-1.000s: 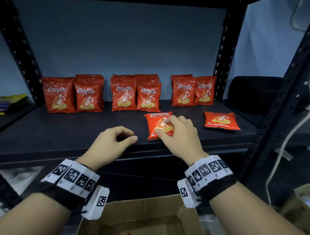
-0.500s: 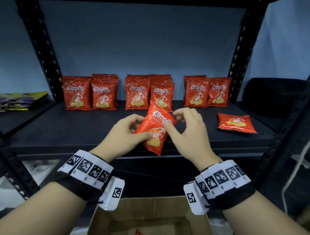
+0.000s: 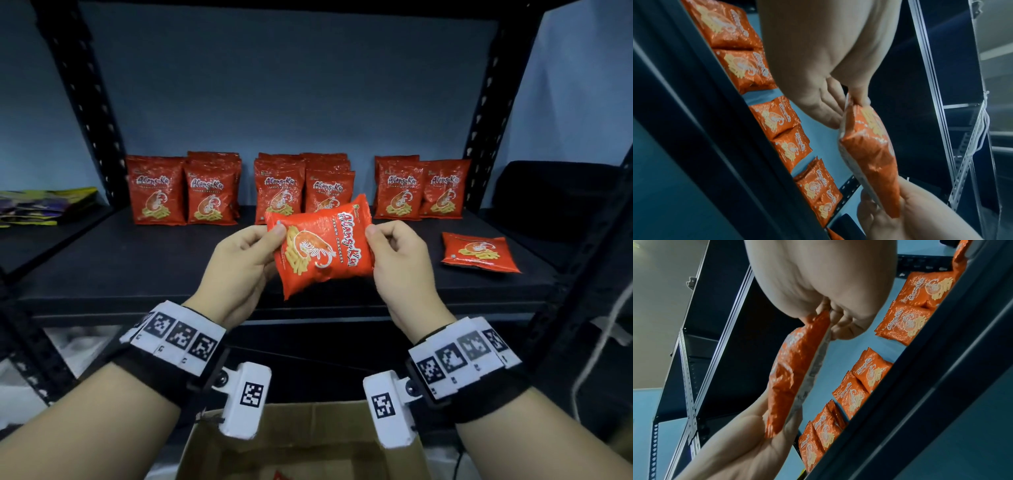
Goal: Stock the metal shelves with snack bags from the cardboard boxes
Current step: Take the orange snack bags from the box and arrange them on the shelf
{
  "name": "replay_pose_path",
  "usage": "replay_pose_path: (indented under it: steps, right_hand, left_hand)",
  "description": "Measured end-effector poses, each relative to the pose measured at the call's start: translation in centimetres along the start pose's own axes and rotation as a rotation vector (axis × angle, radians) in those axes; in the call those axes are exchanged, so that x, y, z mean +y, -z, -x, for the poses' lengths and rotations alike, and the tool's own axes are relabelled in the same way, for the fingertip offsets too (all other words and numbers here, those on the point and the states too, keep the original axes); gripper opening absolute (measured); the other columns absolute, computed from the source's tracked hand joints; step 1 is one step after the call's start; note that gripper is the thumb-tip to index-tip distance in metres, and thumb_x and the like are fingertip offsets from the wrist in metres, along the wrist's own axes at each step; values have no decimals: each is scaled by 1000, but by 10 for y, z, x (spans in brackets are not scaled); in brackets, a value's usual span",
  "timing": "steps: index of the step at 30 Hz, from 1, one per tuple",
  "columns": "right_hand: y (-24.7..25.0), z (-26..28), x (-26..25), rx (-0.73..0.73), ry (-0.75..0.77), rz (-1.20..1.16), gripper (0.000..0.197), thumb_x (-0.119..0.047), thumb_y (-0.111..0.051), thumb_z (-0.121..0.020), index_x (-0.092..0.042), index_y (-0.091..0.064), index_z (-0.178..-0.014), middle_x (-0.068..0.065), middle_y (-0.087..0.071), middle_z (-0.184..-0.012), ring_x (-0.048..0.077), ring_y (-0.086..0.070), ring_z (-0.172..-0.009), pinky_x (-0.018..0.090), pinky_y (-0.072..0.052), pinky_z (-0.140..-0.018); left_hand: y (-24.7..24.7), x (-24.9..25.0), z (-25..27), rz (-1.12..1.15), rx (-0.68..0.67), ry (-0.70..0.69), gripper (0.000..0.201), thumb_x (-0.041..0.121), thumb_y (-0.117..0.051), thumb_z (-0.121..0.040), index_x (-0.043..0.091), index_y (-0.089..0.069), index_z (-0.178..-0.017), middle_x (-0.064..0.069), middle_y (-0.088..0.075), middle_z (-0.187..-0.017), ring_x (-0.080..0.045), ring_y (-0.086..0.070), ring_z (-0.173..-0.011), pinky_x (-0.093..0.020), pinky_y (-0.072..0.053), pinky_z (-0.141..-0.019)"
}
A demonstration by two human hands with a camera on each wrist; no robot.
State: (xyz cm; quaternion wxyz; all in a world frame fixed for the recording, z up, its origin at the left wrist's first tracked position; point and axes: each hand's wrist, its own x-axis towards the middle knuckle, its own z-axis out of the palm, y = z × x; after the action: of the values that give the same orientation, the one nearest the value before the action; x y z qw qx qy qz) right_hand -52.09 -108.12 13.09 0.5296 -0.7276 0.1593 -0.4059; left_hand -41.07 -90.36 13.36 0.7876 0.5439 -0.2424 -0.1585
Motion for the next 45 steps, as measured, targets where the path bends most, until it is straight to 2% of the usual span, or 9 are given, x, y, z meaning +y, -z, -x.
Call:
replay_pose_path:
  steps: [7, 11, 16, 20, 26, 29, 35, 39, 45]
  right_hand:
    - [-8, 16, -2, 159, 135, 110, 20, -32, -53, -107, -24, -59, -89, -8, -66, -88, 6, -63, -83, 26, -51, -73]
    - [-7, 14, -1, 173, 135, 123, 19, -32, -53, -107, -24, -59, -90, -7, -65, -88, 7, -64, -84, 31, -53, -75]
    - [11, 0, -13, 10, 232, 165, 20, -29, -56, -106, -18, -65, -91, 0, -70, -87, 16, -66, -82, 38, -55, -76]
    - [24, -7, -31, -176, 319, 229, 18, -25, -60, -104, -18, -67, -89, -6, -69, -85, 7, -64, -80, 20, -50, -70]
    - [28, -2, -47, -351, 376, 277, 13, -23, -69, -98, -14, -70, -90, -3, -70, -85, 11, -65, -78, 22, -52, -68]
    - [51, -15, -43, -327, 317, 300, 14, -32, -75, -93, -18, -72, -90, 1, -72, -86, 18, -65, -79, 29, -54, -72]
    - [144, -77, -5, 77, -43, 701, 24, -42, -74, -89, -19, -69, -87, -4, -70, -86, 20, -68, -90, 29, -46, -77]
    - [175, -100, 17, -16, -386, 1000, 64, -59, -73, -87, -3, -64, -117, 14, -69, -118, 35, -64, -110, 34, -50, -86]
    - [185, -114, 38, -34, -576, 907, 78, -60, -81, -78, 1, -64, -123, 12, -65, -108, 27, -57, -90, 33, -45, -78]
  left_hand:
    - [4, -13, -8, -219, 222, -150, 35, 40, -63, -100, 8, -75, -91, -30, -70, -100, -37, -71, -92, -66, -55, -90]
    - [7, -12, -6, -419, 222, -231, 38, 54, -61, -92, 19, -74, -85, -17, -73, -88, -29, -70, -82, -57, -57, -82]
    - [14, 9, -10, -355, 43, -155, 16, 21, -73, -94, 14, -61, -102, -4, -72, -89, -14, -71, -85, -46, -60, -86]
    - [16, 32, -2, -597, -302, -89, 72, 41, -91, -67, 24, -58, -129, 3, -72, -120, -9, -69, -112, -28, -56, -95]
    - [-8, 33, 8, -683, -520, 28, 51, 9, -87, -77, 13, -67, -125, -3, -77, -115, -21, -73, -108, -39, -58, -95]
    - [-17, 29, 6, -674, -502, 32, 50, 10, -88, -76, 14, -68, -122, -3, -78, -111, -20, -74, -104, -38, -58, -92]
    - [-49, 23, -5, -646, -419, 32, 44, 6, -87, -77, 11, -68, -116, -3, -79, -103, -20, -76, -97, -33, -60, -86]
    - [-81, 17, -27, -632, -367, 30, 46, 6, -89, -75, 13, -67, -115, 0, -80, -99, -18, -77, -94, -31, -60, -83]
    - [-118, 3, -68, -649, -269, 74, 52, 21, -94, -62, 14, -71, -109, 0, -80, -93, -19, -77, -88, -41, -61, -90]
